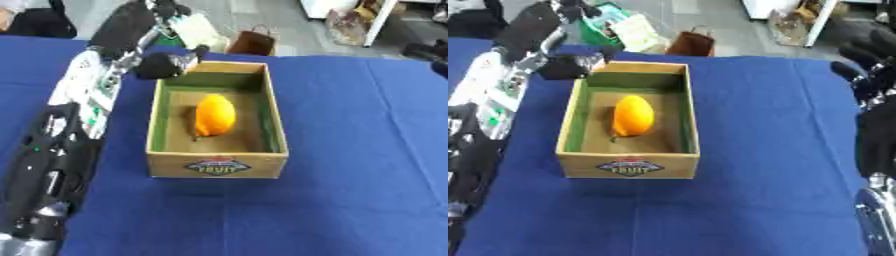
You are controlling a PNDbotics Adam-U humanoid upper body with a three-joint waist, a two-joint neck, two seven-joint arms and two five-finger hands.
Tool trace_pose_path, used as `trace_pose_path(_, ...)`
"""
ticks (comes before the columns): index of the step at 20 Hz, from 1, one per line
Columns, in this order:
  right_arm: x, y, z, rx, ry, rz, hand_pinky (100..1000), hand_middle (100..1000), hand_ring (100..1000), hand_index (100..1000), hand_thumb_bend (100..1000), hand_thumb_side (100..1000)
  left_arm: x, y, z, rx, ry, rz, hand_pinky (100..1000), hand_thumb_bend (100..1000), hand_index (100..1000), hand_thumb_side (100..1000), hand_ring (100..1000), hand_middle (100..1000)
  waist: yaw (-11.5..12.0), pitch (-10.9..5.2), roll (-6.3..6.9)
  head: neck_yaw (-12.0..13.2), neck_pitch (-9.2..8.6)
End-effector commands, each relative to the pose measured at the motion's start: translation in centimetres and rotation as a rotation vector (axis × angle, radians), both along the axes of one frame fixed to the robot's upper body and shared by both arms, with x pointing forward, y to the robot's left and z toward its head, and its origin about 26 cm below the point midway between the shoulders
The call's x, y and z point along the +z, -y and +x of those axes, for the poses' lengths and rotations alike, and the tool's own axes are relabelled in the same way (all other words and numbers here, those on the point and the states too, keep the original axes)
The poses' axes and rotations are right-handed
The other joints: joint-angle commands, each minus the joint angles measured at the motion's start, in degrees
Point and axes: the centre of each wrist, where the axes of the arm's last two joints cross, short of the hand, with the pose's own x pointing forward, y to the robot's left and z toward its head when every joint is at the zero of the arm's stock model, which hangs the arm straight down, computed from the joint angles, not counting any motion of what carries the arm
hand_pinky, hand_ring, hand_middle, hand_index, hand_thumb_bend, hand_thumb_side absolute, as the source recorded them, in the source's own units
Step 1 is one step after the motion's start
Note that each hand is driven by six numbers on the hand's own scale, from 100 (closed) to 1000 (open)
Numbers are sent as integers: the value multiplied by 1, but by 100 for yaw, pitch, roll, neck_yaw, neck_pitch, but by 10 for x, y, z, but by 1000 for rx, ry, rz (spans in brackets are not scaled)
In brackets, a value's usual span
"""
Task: Pick up objects on the table and place them in the box.
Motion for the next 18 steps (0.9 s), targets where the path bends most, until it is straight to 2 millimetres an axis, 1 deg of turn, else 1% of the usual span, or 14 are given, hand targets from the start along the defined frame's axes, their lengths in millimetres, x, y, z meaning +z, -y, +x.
trace_pose_path(1,8,7,-2,-27,31,-18,799,755,823,836,100,1000,32,-33,-28,-39,78,-250,607,124,735,890,658,595,42,-128,25,-93,73)
trace_pose_path(2,8,8,-2,-33,32,-16,798,755,823,836,100,1000,33,-43,-37,-60,80,-343,598,100,724,894,651,587,75,-132,31,-127,104)
trace_pose_path(3,8,8,-2,-38,34,-13,798,755,822,836,100,1000,34,-52,-47,-78,83,-430,589,100,713,905,644,580,105,-136,34,-158,130)
trace_pose_path(6,8,10,-3,-52,36,-9,798,755,822,836,100,1000,35,-75,-80,-102,114,-679,576,100,700,872,633,572,207,-145,19,-267,202)
trace_pose_path(7,8,11,-3,-56,36,-8,797,755,822,836,100,1000,34,-80,-91,-104,124,-736,572,100,683,930,627,566,235,-147,13,-293,232)
trace_pose_path(8,8,12,-3,-62,37,-8,797,755,822,836,100,1000,31,-85,-100,-105,134,-782,571,100,676,875,626,564,266,-151,7,-323,269)
trace_pose_path(11,8,13,-3,-77,40,-3,797,755,822,836,100,1000,14,-95,-121,-123,136,-855,569,100,675,908,624,559,347,-158,1,-418,316)
trace_pose_path(13,7,15,-4,-85,41,-3,796,755,821,835,100,1000,-1,-101,-132,-144,127,-878,567,100,669,915,621,554,403,-159,-5,-480,335)
trace_pose_path(16,7,17,-4,-100,44,-4,795,755,821,835,100,1000,-25,-116,-141,-165,128,-925,569,100,668,910,617,552,478,-163,-10,-557,369)
trace_pose_path(18,7,18,-5,-107,45,-3,795,755,820,835,100,1000,-36,-125,-146,-174,146,-950,572,100,668,915,617,550,510,-165,-8,-586,386)
